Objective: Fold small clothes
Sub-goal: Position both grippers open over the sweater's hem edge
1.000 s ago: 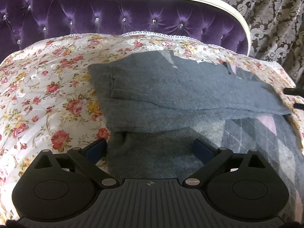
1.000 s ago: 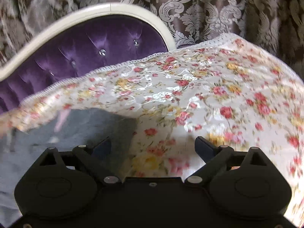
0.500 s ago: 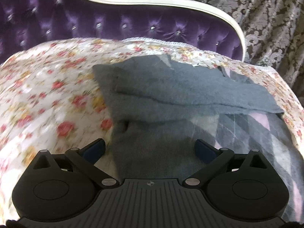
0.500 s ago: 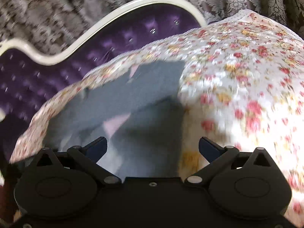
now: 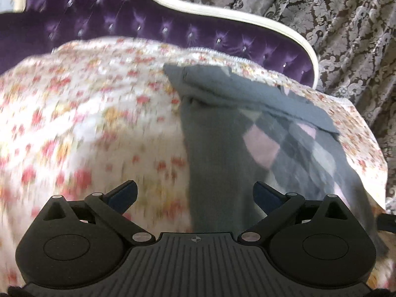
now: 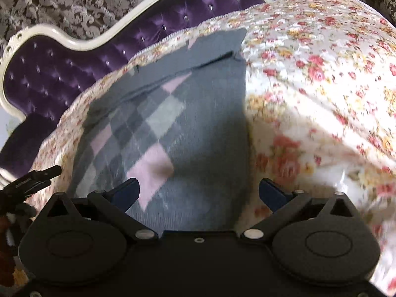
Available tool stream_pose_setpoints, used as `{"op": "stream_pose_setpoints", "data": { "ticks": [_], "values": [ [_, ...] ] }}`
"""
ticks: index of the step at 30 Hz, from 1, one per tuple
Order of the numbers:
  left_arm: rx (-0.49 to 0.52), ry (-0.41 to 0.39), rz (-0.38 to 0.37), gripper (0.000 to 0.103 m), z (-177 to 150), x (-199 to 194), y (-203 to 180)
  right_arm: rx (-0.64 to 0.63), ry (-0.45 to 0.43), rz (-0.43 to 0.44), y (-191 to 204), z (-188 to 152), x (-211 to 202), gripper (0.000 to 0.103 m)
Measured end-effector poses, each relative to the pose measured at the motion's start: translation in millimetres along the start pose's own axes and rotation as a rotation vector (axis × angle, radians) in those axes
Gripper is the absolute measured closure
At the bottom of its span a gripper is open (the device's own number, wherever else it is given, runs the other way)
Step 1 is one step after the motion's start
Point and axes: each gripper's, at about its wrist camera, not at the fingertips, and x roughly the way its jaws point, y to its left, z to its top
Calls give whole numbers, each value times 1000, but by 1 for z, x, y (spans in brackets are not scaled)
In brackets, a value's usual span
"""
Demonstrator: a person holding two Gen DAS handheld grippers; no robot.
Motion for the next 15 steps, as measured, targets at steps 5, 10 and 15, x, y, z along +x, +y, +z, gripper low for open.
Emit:
{"op": "stream_pose_setpoints", "data": {
  "ticks": [5, 10, 15],
  "values": [
    [-31, 36, -16, 2, -25, -12, -1, -56, 8, -19, 8, -12, 1, 1],
    [-48, 62, -36, 2, -39, -19, -4, -67, 26, 9, 12, -19, 4, 1],
    [-40, 87, -27, 2, -55, -19, -10, -71, 43, 44, 14, -24, 8, 0]
  ]
}}
